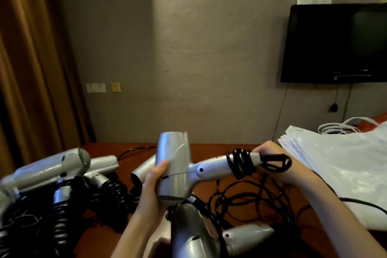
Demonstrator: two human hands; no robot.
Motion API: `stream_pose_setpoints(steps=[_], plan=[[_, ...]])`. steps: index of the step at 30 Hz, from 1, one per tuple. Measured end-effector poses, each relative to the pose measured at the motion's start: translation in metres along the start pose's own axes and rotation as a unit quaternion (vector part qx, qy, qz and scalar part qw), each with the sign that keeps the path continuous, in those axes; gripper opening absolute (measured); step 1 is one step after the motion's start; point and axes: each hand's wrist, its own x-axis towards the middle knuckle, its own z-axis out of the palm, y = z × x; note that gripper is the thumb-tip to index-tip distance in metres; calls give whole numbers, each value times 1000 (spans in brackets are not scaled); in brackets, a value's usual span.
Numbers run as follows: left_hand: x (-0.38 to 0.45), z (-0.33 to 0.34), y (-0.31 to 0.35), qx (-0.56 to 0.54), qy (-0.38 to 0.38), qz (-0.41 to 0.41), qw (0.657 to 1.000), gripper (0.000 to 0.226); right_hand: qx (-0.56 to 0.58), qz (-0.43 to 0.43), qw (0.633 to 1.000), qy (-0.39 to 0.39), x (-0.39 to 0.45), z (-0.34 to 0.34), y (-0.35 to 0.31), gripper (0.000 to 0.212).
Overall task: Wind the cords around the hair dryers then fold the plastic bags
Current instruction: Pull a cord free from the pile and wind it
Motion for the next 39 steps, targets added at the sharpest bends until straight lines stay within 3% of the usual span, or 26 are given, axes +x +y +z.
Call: stream_pose_setpoints(steps=[3, 6, 10, 12, 15, 19, 21, 25, 29, 34, 39], plan=[[-5, 0, 6, 26, -11, -6, 1000, 100, -88, 41, 995, -34, 14, -3, 9, 42], [-6, -4, 10, 46, -21, 15, 999, 102, -114, 5, 993, -31, 12, -6, 3, 30], [-3, -4, 8, 117, 11, 94, 989, 70, -124, -34, 982, -139, -10, -13, -8, 9], [-2, -3, 4, 144, 38, 109, 983, 69, -160, -62, 979, -111, -12, -14, -9, 10], [-1, -5, -1, 172, 51, 123, 976, 75, -214, -80, 973, 9, -7, -10, -12, 3], [-2, -7, 4, 181, 58, 148, 971, 76, -304, -16, 946, 115, -7, -8, -20, 38], [-3, -6, 5, 179, 54, 151, 971, 68, -291, 17, 948, 124, -8, -8, -20, 46], [-4, -2, -1, 172, 41, 127, 976, 69, -229, 61, 967, 89, -7, 1, -20, 38], [-4, 3, -7, 193, 15, 132, 972, 57, -160, 42, 984, 68, -6, 12, -26, 12], [-3, 6, -9, 245, 52, 183, 951, 47, -79, -2, 997, 6, -9, 11, -42, 8], [-3, -4, -3, 216, 136, 215, 943, 59, 55, -36, 993, -96, -15, 15, -48, 37]])
